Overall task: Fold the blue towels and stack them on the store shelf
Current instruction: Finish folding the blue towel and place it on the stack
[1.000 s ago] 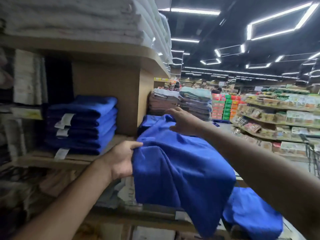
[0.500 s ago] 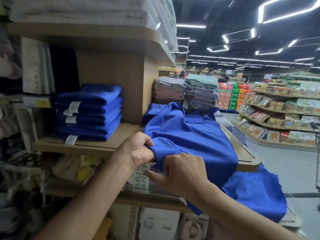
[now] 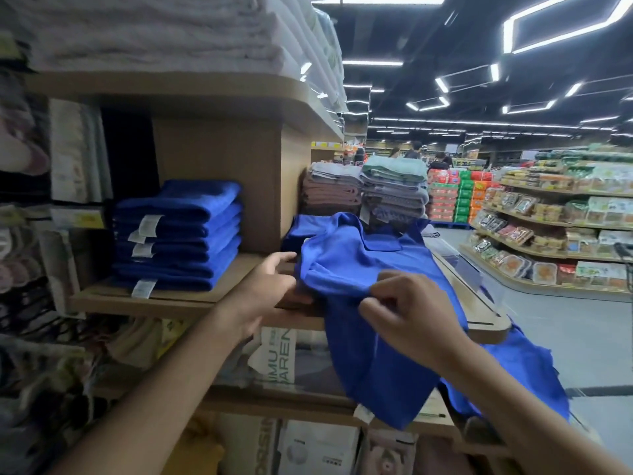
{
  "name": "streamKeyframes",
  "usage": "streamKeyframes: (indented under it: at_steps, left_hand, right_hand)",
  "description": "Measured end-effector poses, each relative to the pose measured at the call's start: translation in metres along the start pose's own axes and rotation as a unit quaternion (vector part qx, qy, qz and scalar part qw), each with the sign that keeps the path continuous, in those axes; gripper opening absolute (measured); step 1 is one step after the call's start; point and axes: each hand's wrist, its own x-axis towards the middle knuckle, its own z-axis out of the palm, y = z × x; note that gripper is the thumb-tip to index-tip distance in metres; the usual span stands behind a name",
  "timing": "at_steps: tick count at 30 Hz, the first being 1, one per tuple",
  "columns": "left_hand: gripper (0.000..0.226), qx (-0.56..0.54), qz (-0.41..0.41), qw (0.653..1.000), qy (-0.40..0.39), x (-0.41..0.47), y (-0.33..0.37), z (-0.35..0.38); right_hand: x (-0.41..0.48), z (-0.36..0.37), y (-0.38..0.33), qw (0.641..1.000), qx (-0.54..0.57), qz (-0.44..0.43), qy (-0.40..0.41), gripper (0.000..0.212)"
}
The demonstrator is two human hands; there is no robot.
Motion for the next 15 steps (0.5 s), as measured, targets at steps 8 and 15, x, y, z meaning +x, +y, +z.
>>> streamKeyframes:
  at_steps: [8,15]
  left_hand:
    - [0.035,0.306,0.320,0.896,0.026,0.062,0.053,0.050]
    - [0.033,0.509,0.271,0.811,-0.097,0.171,0.063,0.147]
  right_hand:
    - [0.026,-0.002,0.079,0.969,0.126,0.208,0.035,0.029]
    - [0.021,0.009,0.099,0.964,0.148,0.219,0.034,0.016]
